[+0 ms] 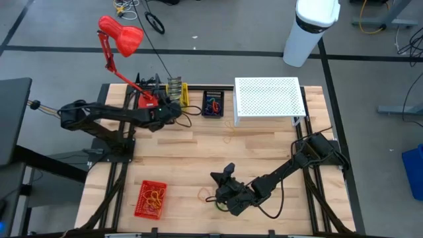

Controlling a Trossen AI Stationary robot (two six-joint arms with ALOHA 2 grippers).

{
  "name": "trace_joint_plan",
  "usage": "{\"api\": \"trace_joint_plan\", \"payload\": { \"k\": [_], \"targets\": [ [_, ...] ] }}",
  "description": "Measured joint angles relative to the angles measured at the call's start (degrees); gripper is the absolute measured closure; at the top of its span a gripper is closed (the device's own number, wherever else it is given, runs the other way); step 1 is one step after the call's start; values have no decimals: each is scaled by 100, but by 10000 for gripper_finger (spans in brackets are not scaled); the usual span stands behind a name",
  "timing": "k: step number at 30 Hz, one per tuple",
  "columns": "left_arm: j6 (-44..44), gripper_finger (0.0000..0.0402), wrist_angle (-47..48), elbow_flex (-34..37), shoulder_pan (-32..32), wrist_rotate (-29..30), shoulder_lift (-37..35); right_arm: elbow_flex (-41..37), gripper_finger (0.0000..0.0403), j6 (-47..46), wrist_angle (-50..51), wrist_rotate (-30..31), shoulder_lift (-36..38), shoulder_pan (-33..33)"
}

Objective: Pick & Place Office Desk Supplies
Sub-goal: Put the orange rubber band into the red bin

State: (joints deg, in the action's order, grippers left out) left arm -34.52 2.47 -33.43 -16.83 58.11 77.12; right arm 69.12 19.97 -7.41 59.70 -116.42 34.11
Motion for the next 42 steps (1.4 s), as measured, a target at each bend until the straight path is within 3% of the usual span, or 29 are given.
{"api": "trace_joint_plan", "payload": {
  "k": [7,13,17,21,24,27,33,37,42],
  "targets": [
    [136,248,52,0,279,-169,-529,0,391,2,-11,81,0,0],
    [368,237,476,0,401,-354,-1019,0,391,-3,-10,206,0,1],
    [966,259,1078,-2,814,-636,-1494,0,391,-22,143,553,65,51],
    [2218,311,1192,144,1507,-1475,-1921,0,391,-763,717,426,356,94],
    [2682,354,418,554,2200,-1824,-1995,0,391,-1739,1350,-59,576,76],
    [2769,387,-1093,1094,2824,-2077,-1922,-51,391,-2545,1643,-673,714,73],
    [2980,393,-4349,2163,3350,-3536,-1289,-520,391,-3405,1002,-2084,811,25],
    [3378,393,-4564,2183,3421,-3638,-646,-832,391,-3823,837,-2953,807,-130],
    [3554,387,-4564,1743,3501,-3889,350,-885,391,-4094,1183,-3127,807,-187]
  ]
}}
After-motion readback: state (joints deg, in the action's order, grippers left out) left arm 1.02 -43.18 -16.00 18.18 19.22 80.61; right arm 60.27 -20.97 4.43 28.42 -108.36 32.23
